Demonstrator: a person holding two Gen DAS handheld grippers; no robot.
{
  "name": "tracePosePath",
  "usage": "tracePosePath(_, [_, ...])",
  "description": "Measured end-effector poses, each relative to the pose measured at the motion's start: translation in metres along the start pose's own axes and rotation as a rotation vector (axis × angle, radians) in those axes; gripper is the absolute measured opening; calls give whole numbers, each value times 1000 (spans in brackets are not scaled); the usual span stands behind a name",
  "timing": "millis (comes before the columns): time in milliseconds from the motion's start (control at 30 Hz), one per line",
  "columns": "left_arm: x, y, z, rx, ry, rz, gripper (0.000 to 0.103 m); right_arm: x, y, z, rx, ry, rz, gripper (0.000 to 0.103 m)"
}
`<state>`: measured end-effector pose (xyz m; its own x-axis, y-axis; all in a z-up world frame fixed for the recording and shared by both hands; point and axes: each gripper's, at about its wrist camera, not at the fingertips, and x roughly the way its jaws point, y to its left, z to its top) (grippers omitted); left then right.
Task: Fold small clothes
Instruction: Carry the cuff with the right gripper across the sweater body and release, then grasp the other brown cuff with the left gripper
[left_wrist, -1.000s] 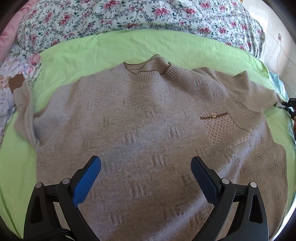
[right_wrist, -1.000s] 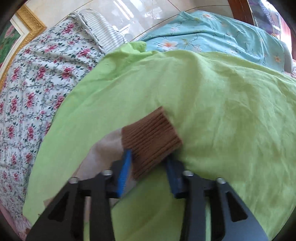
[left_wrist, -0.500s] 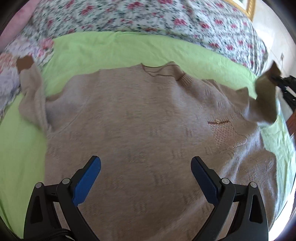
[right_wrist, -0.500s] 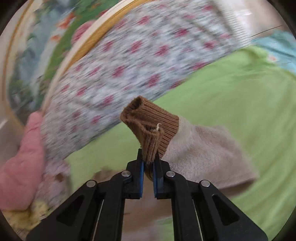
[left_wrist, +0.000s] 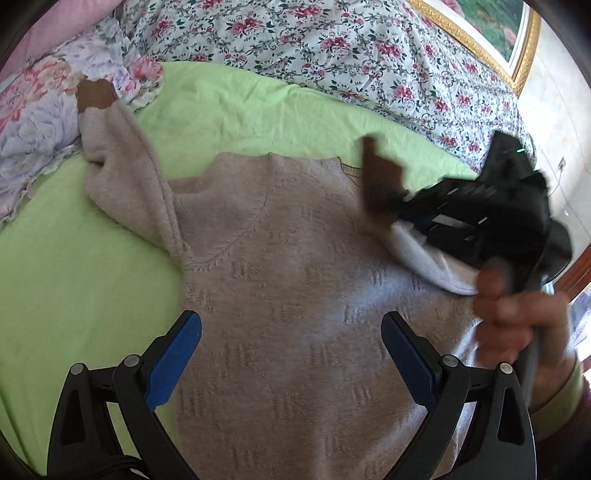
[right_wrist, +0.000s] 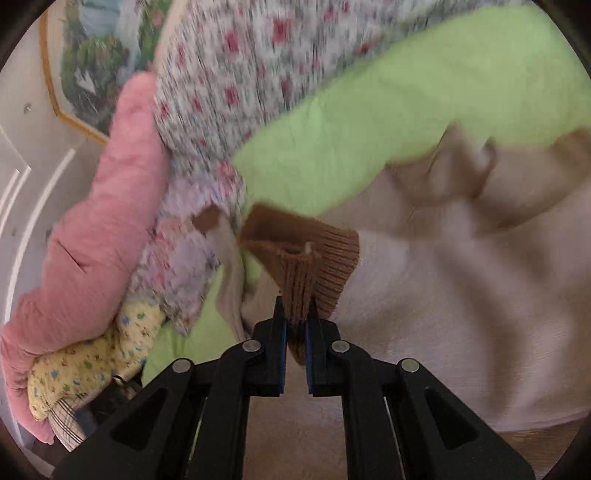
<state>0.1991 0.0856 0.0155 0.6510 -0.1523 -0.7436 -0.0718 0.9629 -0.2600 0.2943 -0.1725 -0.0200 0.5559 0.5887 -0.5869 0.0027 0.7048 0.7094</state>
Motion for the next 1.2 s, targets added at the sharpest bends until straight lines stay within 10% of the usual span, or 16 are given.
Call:
tracePosePath(67, [7,1,5,-1,12,-22,98,13,-5,-9,27,36,-9,18])
tracePosePath(133, [21,0,12,-8,36,-55,98,18,-5,-10,60,60,11,50])
tracePosePath(200, [36,-2,18,-12,60,-81,98,5,-10,-14,81,38,38,60])
tracePosePath(500, [109,-20,55,-79,145,-169,97,-125,-29,-20,41,-238,-41,60])
tracePosePath(567, [118,-31,59,-53,138,-167,80,-148,-39,-24,60,-287,-72,60])
tracePosePath(633, [124,-44,59,-4,143,-146,4,-161,-48,-25,84,-317,-89,60])
tracePosePath(833, [64,-28,60,9,-60,-84,5,-212,-89,-22,133,-405,-222,60])
tracePosePath(1200, [81,-8,40,-2,18,-102,6,-197,-165,36,167,-291,-515,60])
